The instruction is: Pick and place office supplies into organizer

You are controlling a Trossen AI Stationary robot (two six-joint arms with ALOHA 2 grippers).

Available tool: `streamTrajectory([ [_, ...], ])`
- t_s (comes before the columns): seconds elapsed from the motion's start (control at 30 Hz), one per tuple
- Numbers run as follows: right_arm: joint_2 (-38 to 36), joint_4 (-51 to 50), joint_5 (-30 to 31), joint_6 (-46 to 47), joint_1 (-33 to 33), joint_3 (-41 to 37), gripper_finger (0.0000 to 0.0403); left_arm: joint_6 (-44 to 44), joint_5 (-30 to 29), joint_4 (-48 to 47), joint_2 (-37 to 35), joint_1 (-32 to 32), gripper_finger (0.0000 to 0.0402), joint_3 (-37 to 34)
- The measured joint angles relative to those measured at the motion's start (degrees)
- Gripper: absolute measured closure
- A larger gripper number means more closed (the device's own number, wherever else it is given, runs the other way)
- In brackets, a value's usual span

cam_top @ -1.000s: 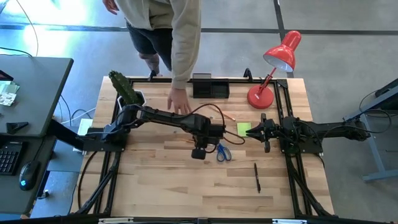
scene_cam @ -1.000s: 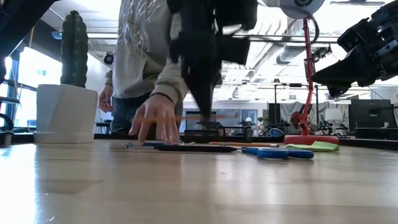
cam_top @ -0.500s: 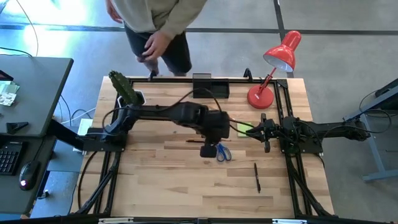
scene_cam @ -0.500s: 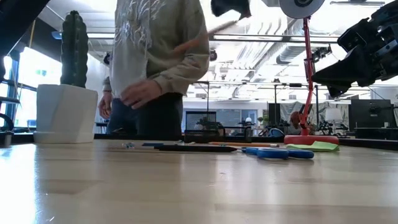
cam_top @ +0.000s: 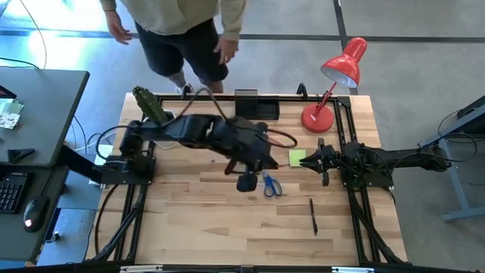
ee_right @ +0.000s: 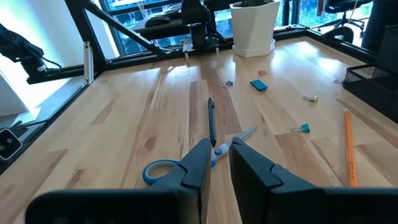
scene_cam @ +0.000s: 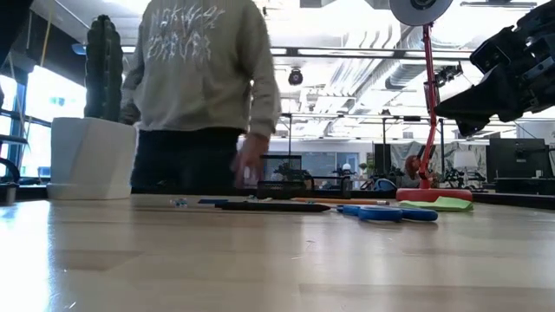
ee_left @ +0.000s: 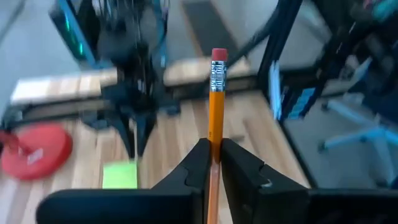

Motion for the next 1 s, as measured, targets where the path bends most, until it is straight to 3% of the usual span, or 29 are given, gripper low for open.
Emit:
streamTrajectory([
  [0.4, 0.3, 0.0, 0.0, 0.0, 0.0, 0.0, 0.0350, 2.2, 1.9, 11.6, -7.2, 0.1, 0.0380, 0.0],
  [1.0, 0.3, 0.0, 0.0, 0.0, 0.0, 0.0, 0.0350, 3.2, 3.5, 12.1, -9.7, 0.0, 0.0382, 0.0],
])
